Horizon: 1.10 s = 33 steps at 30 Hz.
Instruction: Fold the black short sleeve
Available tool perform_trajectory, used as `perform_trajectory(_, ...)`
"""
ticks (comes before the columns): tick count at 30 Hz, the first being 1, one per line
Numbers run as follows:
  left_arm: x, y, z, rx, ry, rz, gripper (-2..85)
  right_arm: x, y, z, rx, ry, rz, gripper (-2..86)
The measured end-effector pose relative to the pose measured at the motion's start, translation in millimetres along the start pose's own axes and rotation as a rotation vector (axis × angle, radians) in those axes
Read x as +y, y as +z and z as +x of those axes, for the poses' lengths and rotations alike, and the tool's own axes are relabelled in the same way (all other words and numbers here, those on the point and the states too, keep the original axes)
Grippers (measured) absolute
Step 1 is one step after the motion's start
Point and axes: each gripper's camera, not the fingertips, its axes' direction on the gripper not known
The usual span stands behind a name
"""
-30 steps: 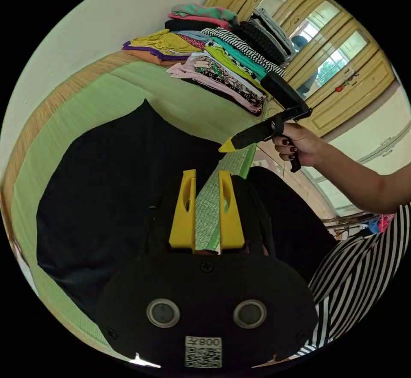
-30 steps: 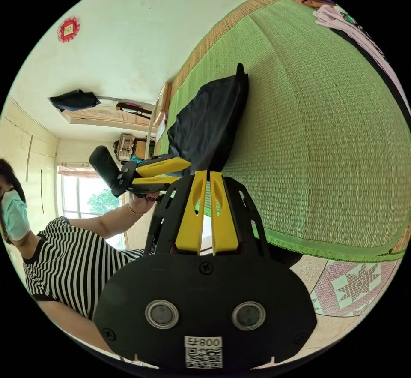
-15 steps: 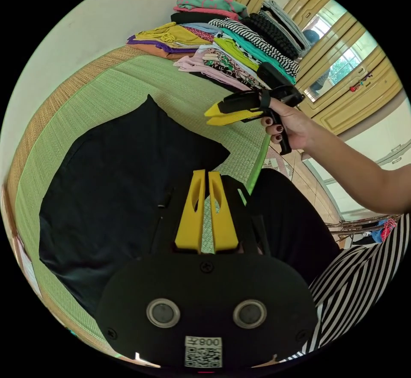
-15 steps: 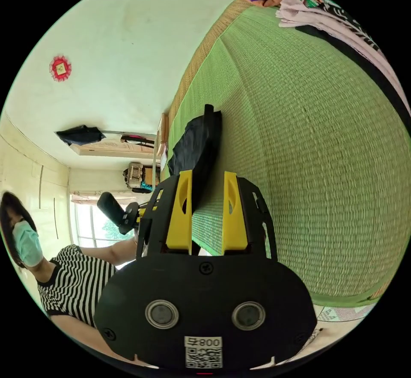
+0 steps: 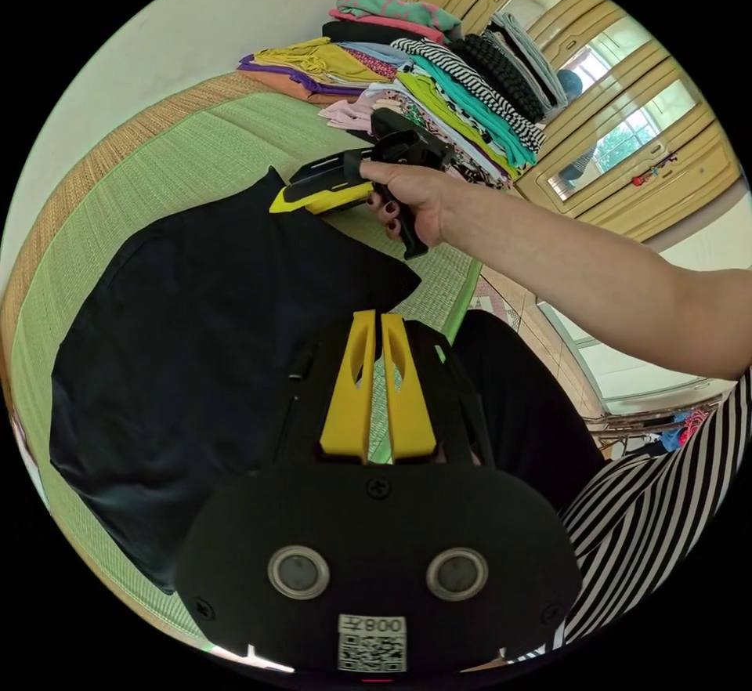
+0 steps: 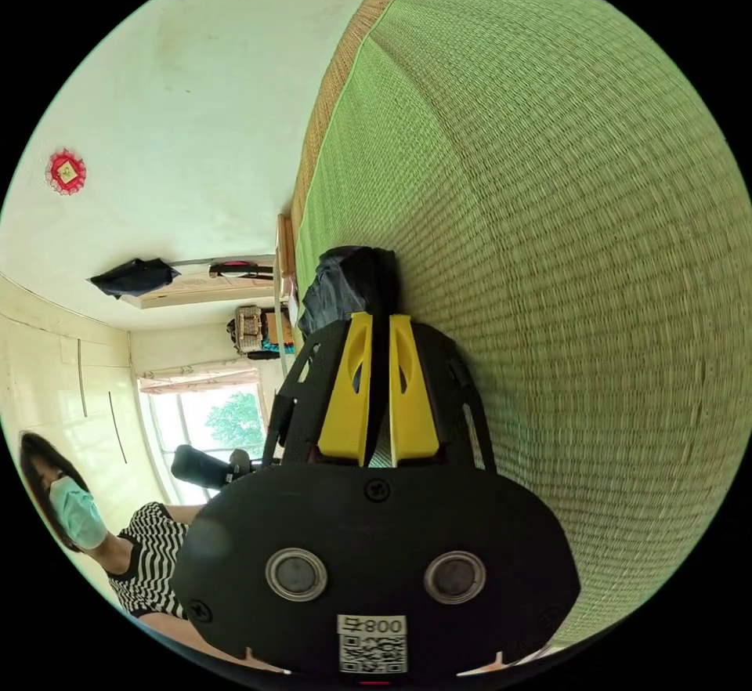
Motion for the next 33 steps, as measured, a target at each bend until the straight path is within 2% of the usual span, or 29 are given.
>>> perform_trajectory(7, 43, -7, -31, 0.082, -0.040, 0.096, 1.0, -9, -19, -82, -0.010, -0.065, 0.049, 2.0)
perform_trajectory(15, 162, -56, -109, 0.214, -0.226, 0.392, 0.9, -27, 13, -242, -0.017, -0.201, 0.043, 1.7)
perform_trajectory(23, 333, -74, -208, 0.296, -0.600, 0.653, 0.8, -53, 159, -438, 0.098, -0.416, -0.122, 1.4)
perform_trajectory(33, 493, -33, -306, 0.451, -0.955, 0.818, 0.7, -89, 318, -543, 0.257, -0.388, -0.269, 1.3)
